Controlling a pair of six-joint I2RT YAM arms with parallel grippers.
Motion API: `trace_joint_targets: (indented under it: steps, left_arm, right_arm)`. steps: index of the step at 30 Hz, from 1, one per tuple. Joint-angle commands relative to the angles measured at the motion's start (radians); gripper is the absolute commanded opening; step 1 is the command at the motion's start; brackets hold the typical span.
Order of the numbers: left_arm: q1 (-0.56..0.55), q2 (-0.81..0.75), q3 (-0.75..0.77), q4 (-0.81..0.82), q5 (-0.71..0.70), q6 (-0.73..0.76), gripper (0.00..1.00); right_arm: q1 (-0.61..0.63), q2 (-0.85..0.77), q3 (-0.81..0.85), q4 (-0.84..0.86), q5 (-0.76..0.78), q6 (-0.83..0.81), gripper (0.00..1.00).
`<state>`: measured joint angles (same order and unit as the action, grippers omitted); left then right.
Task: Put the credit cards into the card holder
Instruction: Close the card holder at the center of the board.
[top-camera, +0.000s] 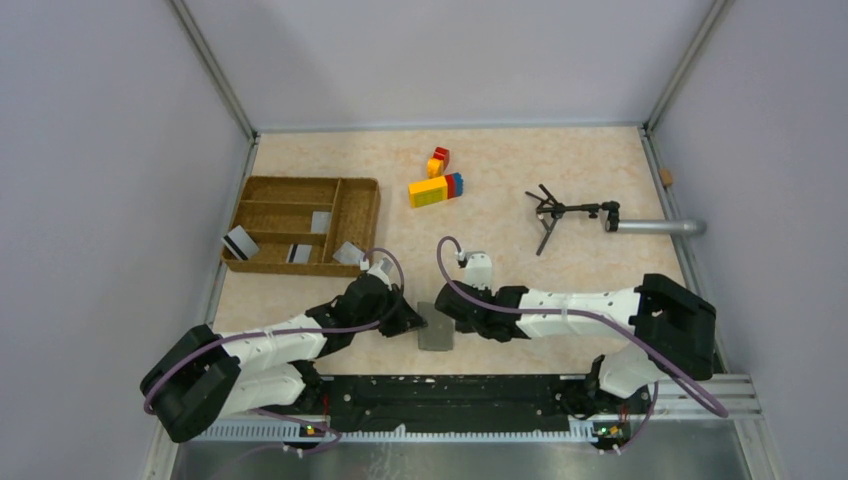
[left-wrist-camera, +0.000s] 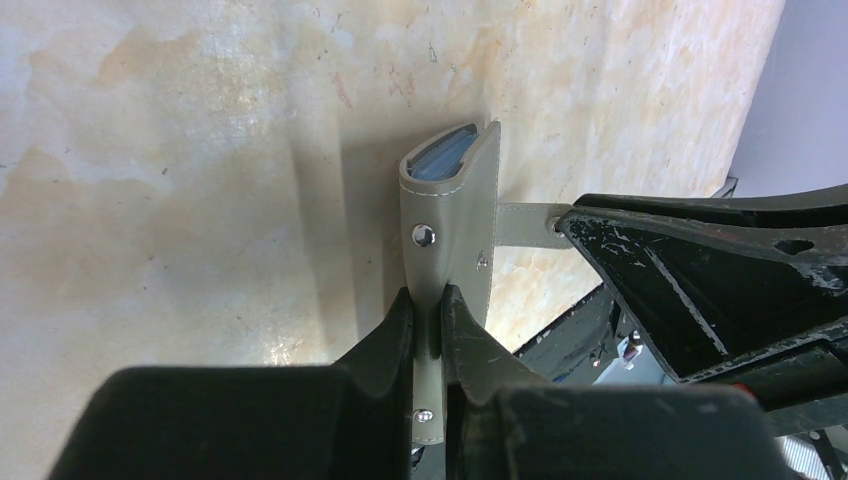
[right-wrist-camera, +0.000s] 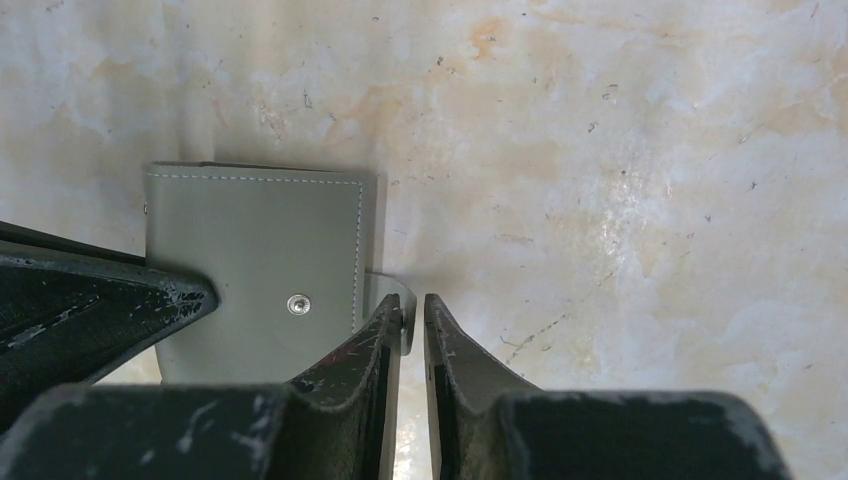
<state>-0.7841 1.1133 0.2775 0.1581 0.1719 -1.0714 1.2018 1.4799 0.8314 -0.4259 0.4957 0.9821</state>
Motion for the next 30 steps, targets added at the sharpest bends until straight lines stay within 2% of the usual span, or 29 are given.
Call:
trace_joint_targets:
  steps: [1,4,7,10,14,18,30]
  left_arm:
    - [0.003,0.016,0.008,-0.015,-0.015,0.025,0.0]
    - [0.002,0.017,0.009,-0.015,-0.013,0.027,0.0]
    - [0.003,0.017,0.009,-0.016,-0.015,0.027,0.0]
    - [0.003,0.018,0.01,-0.015,-0.014,0.028,0.0]
    - [0.003,0.02,0.011,-0.014,-0.013,0.028,0.0]
    - [0.003,0.021,0.013,-0.014,-0.012,0.028,0.0]
    - [0.003,0.021,0.01,-0.012,-0.011,0.027,0.0]
  right_arm:
    - [-0.007,-0.029,-0.012,0.037,-0.025,0.013,0.13]
    - [-0.008,-0.03,-0.019,0.046,-0.044,0.018,0.13]
    - [-0.009,-0.04,-0.034,0.052,-0.045,0.026,0.04]
    - [-0.009,-0.053,-0.042,0.052,-0.037,0.031,0.01]
    - [-0.009,-0.074,-0.05,0.053,-0.032,0.038,0.02]
    - [-0.01,-0.095,-0.057,0.054,-0.04,0.042,0.08]
    - [-0.008,-0.112,-0.073,0.073,-0.064,0.048,0.1]
